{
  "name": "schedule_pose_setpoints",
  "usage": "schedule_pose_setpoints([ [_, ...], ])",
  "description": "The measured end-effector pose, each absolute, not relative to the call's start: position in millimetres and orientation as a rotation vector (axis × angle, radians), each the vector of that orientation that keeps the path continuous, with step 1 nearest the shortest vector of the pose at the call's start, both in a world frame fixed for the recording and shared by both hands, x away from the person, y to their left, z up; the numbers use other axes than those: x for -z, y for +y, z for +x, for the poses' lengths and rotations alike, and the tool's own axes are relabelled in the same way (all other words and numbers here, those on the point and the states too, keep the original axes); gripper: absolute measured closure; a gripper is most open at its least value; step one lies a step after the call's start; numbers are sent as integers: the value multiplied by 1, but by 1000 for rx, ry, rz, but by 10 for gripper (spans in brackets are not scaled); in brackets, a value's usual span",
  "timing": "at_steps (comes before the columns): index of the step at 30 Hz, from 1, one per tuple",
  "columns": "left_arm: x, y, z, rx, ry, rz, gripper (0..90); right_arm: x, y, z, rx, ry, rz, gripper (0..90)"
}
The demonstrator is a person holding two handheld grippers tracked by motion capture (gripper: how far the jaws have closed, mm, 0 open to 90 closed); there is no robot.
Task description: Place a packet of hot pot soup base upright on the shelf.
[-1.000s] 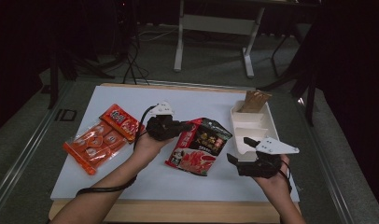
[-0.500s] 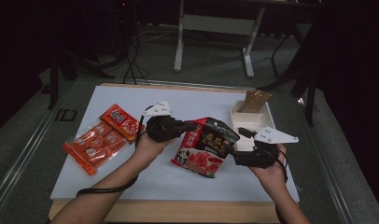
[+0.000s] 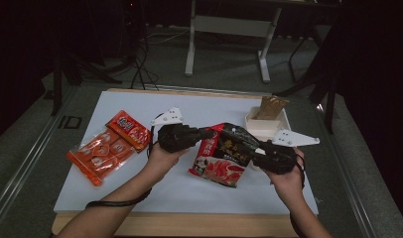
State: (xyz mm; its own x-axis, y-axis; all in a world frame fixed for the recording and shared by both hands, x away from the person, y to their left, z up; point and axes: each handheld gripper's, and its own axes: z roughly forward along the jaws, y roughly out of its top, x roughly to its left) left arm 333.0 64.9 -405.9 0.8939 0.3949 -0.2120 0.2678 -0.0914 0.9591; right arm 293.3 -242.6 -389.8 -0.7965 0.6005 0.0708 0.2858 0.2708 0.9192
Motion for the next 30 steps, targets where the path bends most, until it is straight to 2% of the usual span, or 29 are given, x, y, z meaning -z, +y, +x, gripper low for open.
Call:
schedule_pose_setpoints([
  [2, 408, 66, 334, -95, 516, 1697, 862, 388, -243, 296, -1541, 2288, 829, 741],
  [9, 410, 69, 335, -73, 509, 1704, 847, 384, -243, 298, -1559, 2308, 840, 759],
  [13, 411, 71, 336, -51, 515, 1691, 800, 379, -243, 297, -1558, 2306, 819, 766],
  [16, 411, 74, 338, -19, 509, 1686, 710, 374, -242, 297, -1552, 2305, 798, 767],
  [17, 411, 74, 338, -19, 509, 1686, 655, 374, -242, 297, -1552, 2305, 798, 767],
  [19, 411, 77, 337, -15, 499, 1704, 655, 373, -242, 297, -1553, 2304, 792, 767],
  [20, 411, 78, 336, -21, 500, 1710, 580, 368, -242, 297, -1540, 2295, 774, 766],
  [22, 411, 81, 335, -25, 514, 1716, 493, 365, -243, 297, -1536, 2286, 770, 766],
  [27, 414, 87, 333, -13, 521, 1721, 367, 355, -249, 301, -1562, 2264, 763, 766],
  [30, 417, 89, 332, 23, 512, 1734, 261, 348, -251, 302, -1560, 2247, 752, 766],
])
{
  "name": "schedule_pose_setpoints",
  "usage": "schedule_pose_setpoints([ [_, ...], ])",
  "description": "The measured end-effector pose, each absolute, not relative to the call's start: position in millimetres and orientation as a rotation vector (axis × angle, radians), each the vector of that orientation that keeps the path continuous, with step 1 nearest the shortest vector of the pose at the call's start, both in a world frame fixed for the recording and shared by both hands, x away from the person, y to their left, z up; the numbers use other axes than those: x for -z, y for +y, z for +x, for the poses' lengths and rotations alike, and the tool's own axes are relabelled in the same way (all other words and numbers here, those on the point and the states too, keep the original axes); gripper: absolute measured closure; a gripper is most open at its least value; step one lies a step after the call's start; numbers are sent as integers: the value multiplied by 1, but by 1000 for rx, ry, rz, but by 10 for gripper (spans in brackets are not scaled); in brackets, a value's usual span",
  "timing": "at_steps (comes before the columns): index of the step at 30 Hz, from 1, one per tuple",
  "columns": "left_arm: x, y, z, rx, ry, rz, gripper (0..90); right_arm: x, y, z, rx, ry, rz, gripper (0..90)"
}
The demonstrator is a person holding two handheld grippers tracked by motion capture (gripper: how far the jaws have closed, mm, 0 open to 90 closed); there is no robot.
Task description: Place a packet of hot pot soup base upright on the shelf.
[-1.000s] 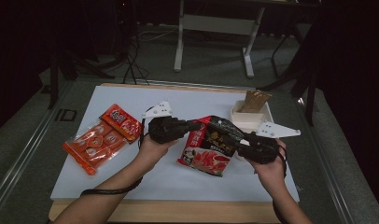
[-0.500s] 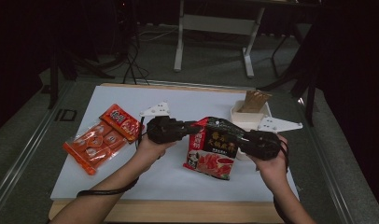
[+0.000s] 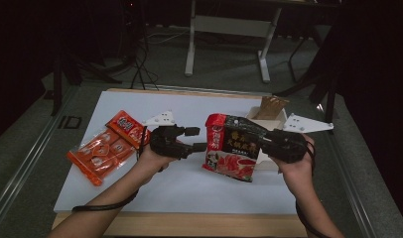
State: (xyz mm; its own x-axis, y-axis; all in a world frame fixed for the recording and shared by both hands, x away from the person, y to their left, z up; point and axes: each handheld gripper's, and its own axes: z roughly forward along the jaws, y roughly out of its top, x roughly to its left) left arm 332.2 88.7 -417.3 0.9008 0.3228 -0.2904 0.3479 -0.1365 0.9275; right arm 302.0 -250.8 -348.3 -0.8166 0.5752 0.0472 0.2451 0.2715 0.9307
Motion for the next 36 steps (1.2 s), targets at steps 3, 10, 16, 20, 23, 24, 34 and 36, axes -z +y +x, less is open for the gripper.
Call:
schedule_pose_setpoints([
  [3, 421, 90, 331, 26, 508, 1738, 168, 343, -253, 304, -1561, 2227, 752, 765],
  [10, 429, 101, 329, 24, 541, 1703, 21, 334, -260, 314, -1564, 2202, 766, 765],
  [16, 436, 109, 326, -14, 561, 1728, 14, 322, -271, 322, -1561, 2169, 776, 764],
  [20, 441, 114, 321, -26, 561, 1741, 14, 313, -279, 328, -1548, 2133, 785, 764],
  [23, 447, 118, 318, -11, 582, 1743, 15, 308, -287, 334, -1535, 2105, 794, 763],
  [24, 449, 120, 318, -6, 585, 1741, 14, 307, -289, 336, -1528, 2103, 798, 763],
  [34, 469, 143, 308, -58, 644, 1776, 15, 302, -314, 360, -1487, 2053, 832, 760],
  [36, 470, 145, 306, -72, 644, 1783, 15, 302, -316, 361, -1482, 2047, 834, 760],
])
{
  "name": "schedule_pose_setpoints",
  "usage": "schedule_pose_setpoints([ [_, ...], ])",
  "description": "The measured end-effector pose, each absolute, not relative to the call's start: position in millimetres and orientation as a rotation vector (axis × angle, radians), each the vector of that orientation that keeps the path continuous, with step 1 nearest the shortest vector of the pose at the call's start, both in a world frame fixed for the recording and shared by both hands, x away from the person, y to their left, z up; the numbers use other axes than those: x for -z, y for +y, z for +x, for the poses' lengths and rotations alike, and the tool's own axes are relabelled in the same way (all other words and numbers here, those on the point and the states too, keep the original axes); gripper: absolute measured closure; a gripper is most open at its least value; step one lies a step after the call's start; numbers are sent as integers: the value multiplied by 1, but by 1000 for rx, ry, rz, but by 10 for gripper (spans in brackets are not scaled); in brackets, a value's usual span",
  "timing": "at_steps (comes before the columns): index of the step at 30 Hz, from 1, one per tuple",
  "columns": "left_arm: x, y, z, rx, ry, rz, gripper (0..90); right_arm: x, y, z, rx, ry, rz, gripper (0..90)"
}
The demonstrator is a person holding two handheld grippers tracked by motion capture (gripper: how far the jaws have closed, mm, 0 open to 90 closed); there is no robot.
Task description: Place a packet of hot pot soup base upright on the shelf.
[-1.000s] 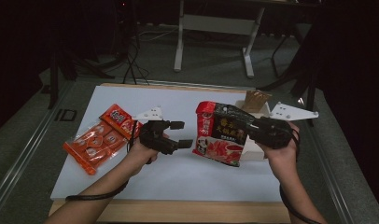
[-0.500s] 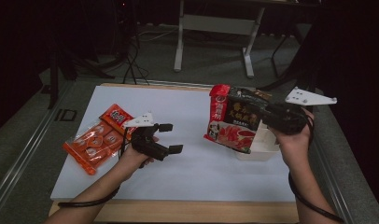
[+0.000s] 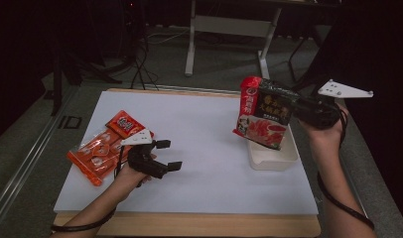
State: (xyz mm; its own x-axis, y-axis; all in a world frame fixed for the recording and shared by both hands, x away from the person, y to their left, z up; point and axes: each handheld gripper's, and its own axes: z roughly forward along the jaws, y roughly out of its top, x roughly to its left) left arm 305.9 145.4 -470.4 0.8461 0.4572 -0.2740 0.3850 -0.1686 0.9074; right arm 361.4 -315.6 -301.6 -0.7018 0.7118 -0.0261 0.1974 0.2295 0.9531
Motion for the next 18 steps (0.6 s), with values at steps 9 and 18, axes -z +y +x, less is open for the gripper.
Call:
schedule_pose_setpoints([
  [9, 491, 170, 294, -93, 726, 1788, 15, 312, -333, 386, -1422, 2008, 900, 760],
  [18, 505, 174, 284, -88, 752, 1778, 15, 325, -348, 412, -1389, 1997, 961, 759],
])
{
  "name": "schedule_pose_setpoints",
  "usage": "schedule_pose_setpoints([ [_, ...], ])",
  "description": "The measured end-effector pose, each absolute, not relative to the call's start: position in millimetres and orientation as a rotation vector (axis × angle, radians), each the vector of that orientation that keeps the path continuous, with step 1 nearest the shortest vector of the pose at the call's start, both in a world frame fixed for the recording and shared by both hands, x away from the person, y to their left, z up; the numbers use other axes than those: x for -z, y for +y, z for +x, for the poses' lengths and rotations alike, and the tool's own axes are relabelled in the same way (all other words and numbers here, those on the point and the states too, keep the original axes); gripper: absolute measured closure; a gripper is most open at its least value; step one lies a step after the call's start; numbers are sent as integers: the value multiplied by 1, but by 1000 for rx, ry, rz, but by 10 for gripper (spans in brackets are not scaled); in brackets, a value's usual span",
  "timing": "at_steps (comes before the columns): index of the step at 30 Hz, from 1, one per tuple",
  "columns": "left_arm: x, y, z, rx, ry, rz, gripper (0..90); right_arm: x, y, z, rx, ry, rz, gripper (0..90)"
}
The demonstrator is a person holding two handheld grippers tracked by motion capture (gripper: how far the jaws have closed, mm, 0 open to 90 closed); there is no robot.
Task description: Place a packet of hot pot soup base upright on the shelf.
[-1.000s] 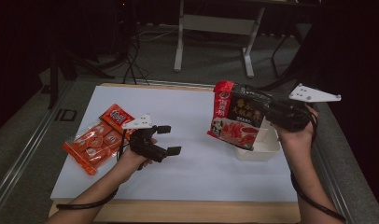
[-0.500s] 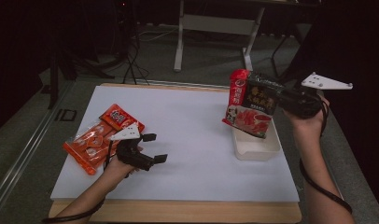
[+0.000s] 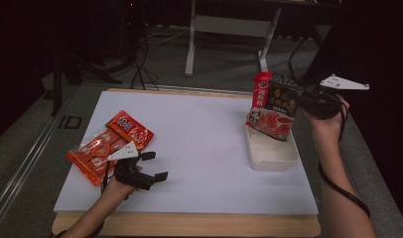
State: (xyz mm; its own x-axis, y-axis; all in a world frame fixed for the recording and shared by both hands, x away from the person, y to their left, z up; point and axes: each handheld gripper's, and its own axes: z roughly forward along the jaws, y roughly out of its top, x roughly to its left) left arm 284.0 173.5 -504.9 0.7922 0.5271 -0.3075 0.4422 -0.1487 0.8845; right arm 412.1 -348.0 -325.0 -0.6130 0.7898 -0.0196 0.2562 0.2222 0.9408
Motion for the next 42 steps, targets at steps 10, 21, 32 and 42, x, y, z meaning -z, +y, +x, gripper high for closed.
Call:
schedule_pose_setpoints([
  [10, 509, 171, 285, -82, 747, 1780, 15, 348, -350, 440, -1301, 2028, 970, 757],
  [21, 510, 171, 286, -55, 744, 1791, 15, 367, -343, 454, -1279, 2085, 963, 746],
  [32, 512, 173, 287, -52, 759, 1776, 15, 386, -337, 460, -1292, 2213, 917, 684],
  [42, 514, 175, 288, -52, 763, 1769, 15, 404, -358, 455, -1372, 2143, 1019, 676],
])
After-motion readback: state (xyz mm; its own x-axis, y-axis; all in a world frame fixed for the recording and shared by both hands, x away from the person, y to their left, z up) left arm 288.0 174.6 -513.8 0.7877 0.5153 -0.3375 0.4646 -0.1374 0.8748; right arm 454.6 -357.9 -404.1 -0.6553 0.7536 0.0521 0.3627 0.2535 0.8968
